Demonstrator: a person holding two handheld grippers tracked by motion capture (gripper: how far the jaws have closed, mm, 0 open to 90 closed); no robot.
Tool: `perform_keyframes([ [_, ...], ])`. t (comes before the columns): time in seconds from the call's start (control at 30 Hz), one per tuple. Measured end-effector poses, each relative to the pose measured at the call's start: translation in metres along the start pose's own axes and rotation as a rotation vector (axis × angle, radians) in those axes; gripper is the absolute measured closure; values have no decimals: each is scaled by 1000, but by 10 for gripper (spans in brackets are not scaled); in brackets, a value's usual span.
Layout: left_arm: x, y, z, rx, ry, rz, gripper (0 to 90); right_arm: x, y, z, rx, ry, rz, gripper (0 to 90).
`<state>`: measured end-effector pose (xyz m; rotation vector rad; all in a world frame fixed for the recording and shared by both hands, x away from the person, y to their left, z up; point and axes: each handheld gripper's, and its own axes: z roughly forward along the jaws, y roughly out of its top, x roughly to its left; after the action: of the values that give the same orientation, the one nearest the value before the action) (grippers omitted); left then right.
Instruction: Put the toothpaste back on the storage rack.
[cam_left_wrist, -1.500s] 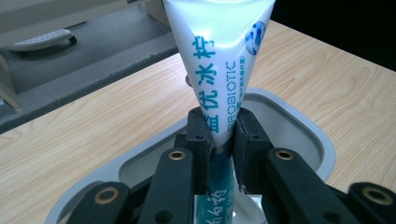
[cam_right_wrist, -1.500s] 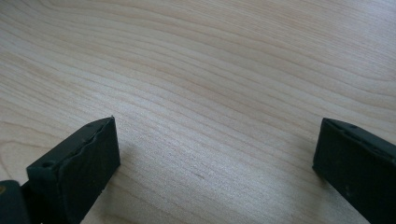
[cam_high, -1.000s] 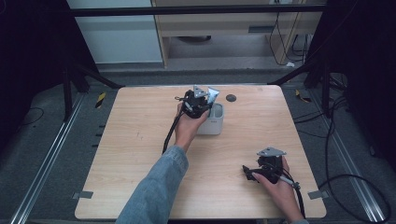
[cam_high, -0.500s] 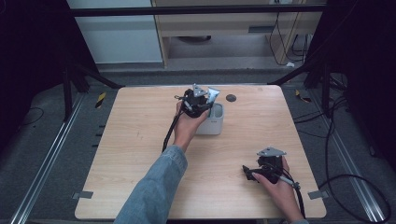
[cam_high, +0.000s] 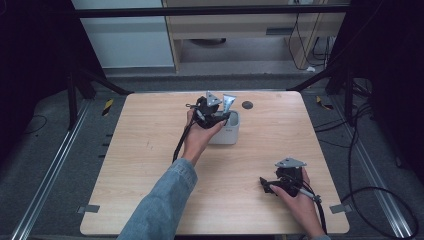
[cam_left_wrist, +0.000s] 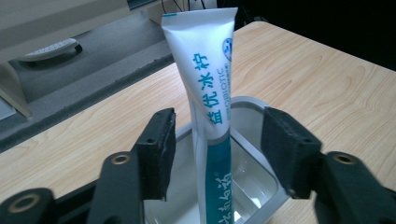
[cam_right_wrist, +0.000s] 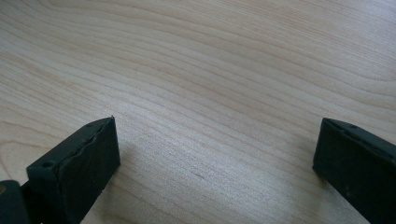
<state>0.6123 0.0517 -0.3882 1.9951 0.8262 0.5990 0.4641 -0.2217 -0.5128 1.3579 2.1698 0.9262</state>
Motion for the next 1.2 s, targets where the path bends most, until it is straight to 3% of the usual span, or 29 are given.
perform_keyframes([
  [0.27, -6, 2, -5, 26, -19, 53, 288, 0, 0, 0, 0, 0, 1, 7],
  [0.37, -7, 3, -8, 38, -46, 56, 244, 0, 0, 0, -1, 0, -1, 7],
  [0.57, -14, 8, -20, 59, -45, 68, 127, 0, 0, 0, 0, -1, -1, 7],
  [0.9, -20, 3, -37, 110, -35, 133, 84, 0, 0, 0, -1, 0, -1, 7],
  [1.2, -24, -9, -50, 166, -60, 153, 75, 0, 0, 0, -1, -1, -1, 7],
])
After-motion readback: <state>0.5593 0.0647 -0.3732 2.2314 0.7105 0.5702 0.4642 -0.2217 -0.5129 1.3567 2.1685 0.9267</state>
